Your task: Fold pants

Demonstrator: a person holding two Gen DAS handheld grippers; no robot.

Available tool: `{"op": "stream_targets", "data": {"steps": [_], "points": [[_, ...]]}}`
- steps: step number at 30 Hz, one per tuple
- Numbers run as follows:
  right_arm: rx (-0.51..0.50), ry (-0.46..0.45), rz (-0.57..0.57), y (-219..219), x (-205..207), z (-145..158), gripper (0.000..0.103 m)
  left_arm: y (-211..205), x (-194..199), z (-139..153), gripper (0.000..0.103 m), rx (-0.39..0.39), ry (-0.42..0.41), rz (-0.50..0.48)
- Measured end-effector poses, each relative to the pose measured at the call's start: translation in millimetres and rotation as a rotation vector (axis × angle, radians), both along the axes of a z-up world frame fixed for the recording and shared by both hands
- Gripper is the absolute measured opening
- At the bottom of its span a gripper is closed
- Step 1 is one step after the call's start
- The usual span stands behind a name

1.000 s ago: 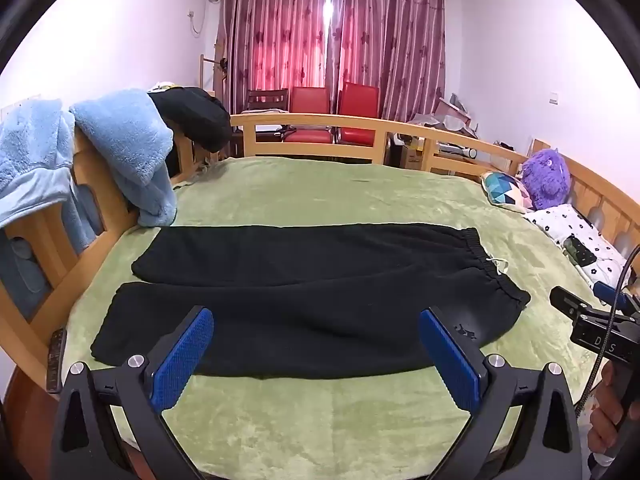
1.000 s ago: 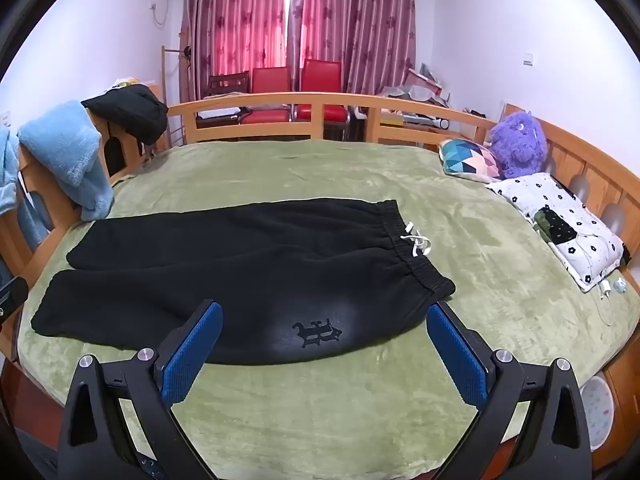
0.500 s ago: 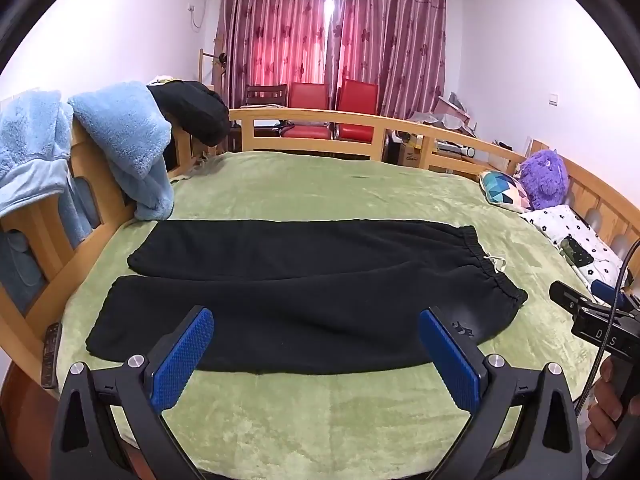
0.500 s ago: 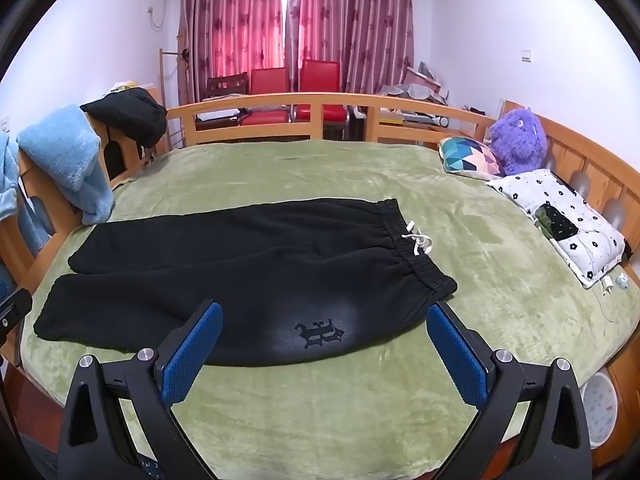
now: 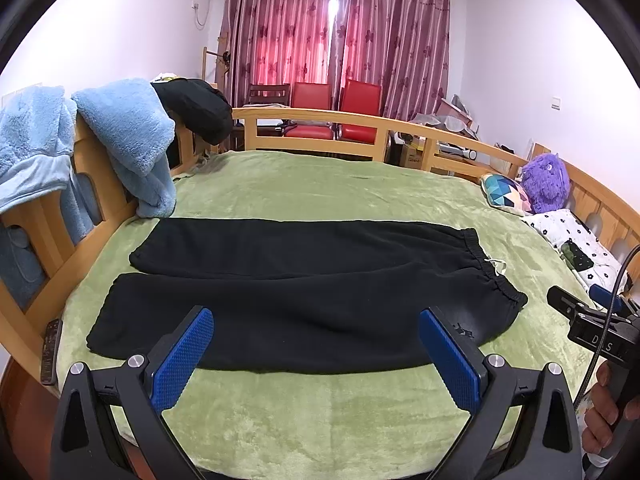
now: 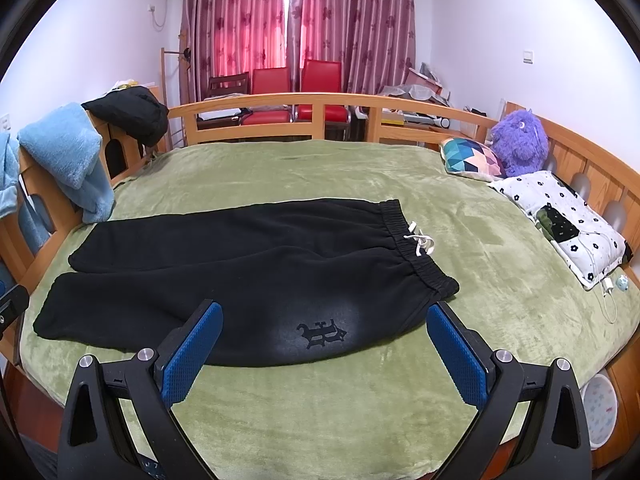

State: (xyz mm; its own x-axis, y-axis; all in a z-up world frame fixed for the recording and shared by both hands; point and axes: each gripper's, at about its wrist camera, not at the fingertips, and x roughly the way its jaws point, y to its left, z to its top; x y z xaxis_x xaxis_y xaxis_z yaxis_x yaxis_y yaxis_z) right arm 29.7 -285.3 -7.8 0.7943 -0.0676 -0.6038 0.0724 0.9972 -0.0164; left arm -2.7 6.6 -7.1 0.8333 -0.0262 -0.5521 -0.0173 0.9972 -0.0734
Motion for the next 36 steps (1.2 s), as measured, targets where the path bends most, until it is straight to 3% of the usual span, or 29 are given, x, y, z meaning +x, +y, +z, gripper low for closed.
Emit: {"op": "stream_targets", "data": {"steps": [36], "points": [[-0.016, -0.019, 0.008, 17.4, -1.3, -1.9, 0.101, 7.8, 0.1, 0.8, 0.103, -0.015, 0.011, 0.01]]}}
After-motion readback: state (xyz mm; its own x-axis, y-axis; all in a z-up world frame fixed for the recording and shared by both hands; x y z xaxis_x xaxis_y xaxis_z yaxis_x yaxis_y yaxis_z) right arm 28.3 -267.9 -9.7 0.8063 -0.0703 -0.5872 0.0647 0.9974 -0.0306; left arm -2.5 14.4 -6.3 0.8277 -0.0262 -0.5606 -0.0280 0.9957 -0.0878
